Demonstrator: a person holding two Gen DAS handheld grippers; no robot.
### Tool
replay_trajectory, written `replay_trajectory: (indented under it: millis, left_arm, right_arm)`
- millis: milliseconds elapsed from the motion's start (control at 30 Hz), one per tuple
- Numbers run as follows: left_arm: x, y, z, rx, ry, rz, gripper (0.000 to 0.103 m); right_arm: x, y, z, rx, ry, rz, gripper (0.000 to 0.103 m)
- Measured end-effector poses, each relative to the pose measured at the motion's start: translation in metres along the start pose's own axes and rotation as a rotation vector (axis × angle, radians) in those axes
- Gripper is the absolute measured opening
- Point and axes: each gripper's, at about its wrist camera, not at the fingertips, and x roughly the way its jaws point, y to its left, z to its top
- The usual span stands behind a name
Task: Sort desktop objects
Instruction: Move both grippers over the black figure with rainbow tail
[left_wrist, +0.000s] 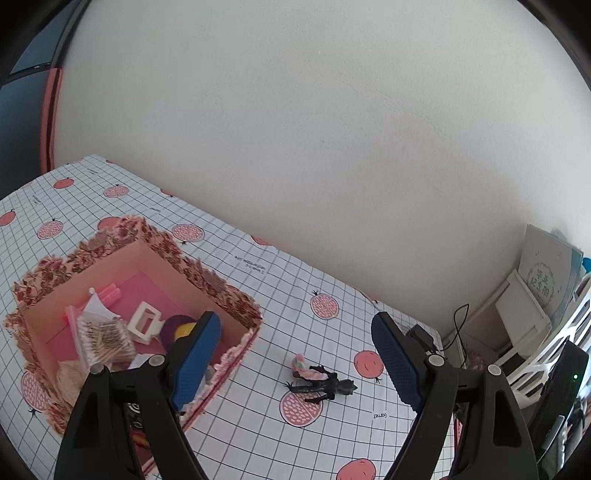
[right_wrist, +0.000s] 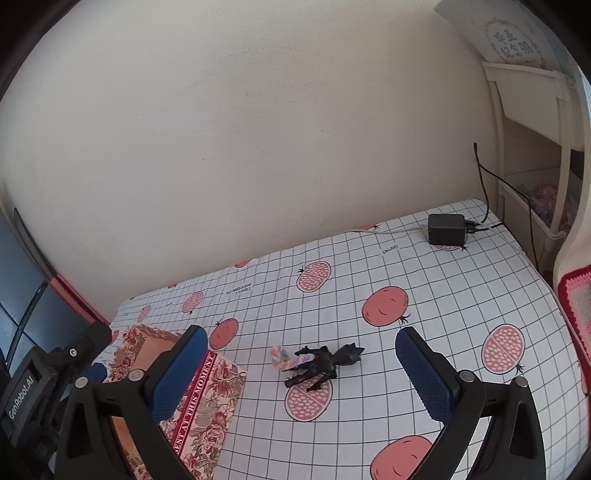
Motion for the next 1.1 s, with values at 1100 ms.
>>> replay_trajectory:
  millis: [1100]
  left_arm:
    - [0.132, -0.009, -0.064, -0.019, 0.200, -0.045, 0.066]
  right_arm:
    - [0.099, -0.088, -0.028, 0.252, 0.178, -0.002, 0.090]
